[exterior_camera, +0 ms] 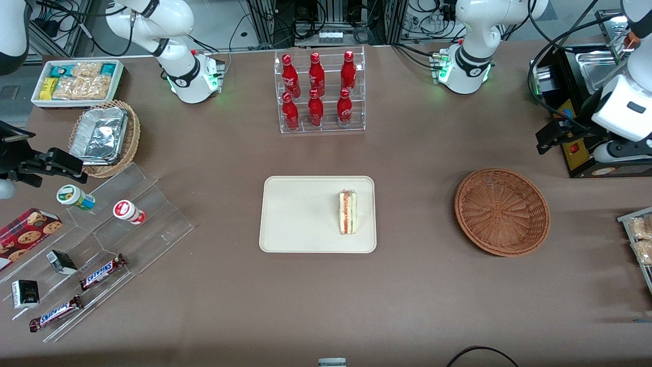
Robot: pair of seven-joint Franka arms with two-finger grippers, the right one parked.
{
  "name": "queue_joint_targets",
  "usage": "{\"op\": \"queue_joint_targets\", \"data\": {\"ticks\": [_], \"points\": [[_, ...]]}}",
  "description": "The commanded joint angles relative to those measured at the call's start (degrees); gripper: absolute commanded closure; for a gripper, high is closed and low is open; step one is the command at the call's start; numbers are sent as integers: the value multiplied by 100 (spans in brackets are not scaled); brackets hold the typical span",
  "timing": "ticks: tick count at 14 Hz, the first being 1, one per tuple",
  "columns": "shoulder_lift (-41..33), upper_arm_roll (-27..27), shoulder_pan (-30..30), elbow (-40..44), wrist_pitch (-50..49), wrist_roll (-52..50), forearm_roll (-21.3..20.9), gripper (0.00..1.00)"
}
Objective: Place sandwich from basket to tray
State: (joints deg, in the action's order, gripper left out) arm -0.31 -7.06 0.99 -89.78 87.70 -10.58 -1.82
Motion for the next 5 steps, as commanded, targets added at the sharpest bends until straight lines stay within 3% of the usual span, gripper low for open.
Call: {"op": "queue_joint_targets", "data": {"ticks": [1,5], "points": [[-31,-6,-37,21,-165,423,6,0],[-40,12,-143,57,-481,451,24,0]]}}
